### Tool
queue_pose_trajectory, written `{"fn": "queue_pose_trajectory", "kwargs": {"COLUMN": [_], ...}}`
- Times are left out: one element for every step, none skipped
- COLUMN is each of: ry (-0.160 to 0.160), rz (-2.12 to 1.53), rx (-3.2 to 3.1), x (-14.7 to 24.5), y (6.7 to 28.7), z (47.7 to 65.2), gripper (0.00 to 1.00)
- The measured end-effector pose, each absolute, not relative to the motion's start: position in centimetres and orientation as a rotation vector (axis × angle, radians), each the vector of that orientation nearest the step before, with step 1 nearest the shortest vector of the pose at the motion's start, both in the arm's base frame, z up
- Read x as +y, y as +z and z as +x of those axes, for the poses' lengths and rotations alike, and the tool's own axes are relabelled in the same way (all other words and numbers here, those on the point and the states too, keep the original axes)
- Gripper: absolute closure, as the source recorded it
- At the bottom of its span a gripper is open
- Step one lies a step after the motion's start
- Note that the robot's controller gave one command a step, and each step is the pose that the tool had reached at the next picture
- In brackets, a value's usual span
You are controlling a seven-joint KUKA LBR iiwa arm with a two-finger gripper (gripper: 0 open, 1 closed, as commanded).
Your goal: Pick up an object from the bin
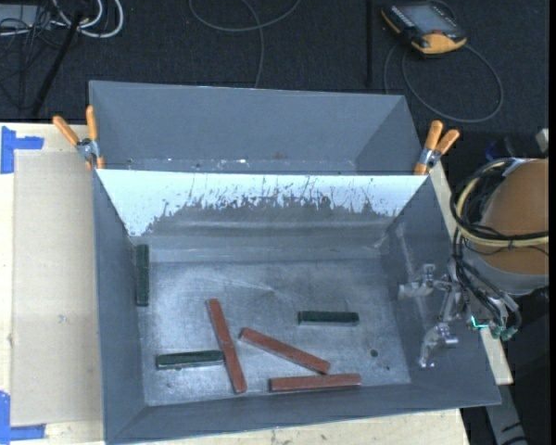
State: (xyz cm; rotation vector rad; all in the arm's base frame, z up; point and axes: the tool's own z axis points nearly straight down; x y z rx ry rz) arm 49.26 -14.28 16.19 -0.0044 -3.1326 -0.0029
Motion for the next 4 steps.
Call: {"fn": "queue_pose_trajectory", "kwargs": {"ry": [0.000,0.003,0.002,0.002], "rz": [0.001,-0.016,0.070,0.070], "rx": [-3.140,-3.149,-3.152,-3.152], "x": [-14.2,-13.9,-7.8,-7.8], "y": [16.6,12.4,7.6,7.6], "z": [49.5,52.0,53.8,53.8], "gripper": [0.00,0.00,1.00,1.00]}}
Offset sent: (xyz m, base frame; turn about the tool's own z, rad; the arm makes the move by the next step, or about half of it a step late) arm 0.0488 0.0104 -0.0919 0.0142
